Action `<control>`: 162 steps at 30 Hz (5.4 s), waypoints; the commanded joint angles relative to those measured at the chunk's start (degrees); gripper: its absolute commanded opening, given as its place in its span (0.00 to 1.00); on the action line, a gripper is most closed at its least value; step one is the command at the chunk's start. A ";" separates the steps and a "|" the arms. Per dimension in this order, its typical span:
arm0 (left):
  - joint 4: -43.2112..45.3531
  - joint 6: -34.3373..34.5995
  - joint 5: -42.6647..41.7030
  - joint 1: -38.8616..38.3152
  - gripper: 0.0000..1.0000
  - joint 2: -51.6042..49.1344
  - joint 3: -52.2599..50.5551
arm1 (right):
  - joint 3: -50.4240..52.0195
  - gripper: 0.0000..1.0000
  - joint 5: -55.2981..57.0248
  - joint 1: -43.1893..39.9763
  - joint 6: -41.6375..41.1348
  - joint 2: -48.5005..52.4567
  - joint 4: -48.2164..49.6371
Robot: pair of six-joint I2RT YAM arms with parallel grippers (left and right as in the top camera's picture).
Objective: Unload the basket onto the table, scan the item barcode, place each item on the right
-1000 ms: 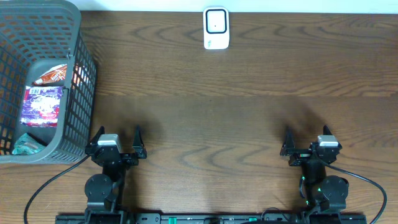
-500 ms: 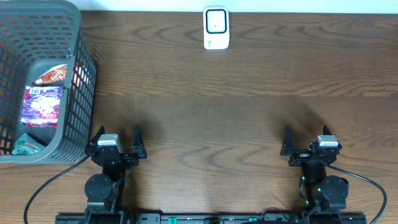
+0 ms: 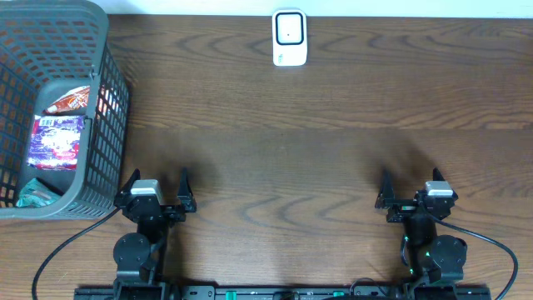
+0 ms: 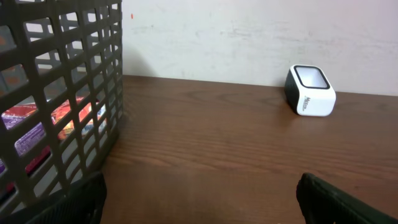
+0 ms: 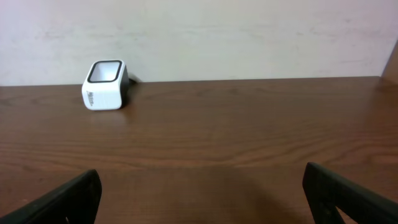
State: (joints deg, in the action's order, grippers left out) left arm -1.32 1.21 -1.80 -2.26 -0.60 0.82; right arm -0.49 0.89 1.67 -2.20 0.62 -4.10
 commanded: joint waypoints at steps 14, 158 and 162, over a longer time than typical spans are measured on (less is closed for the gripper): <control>-2.75 -0.98 0.74 0.15 0.98 0.26 -0.59 | 0.17 0.99 -0.15 -0.50 -0.52 -0.33 -0.20; -45.81 8.85 15.67 27.56 0.07 -89.72 86.49 | 0.17 0.99 -0.15 -0.50 -0.52 -0.33 -0.20; -41.75 19.76 10.19 27.52 0.07 -77.31 86.49 | 0.17 0.99 -0.15 -0.50 -0.52 -0.33 -0.17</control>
State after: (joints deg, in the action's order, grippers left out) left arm -45.04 10.44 12.75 25.28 -87.74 85.38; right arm -0.45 0.86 1.67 -2.35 0.62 -4.08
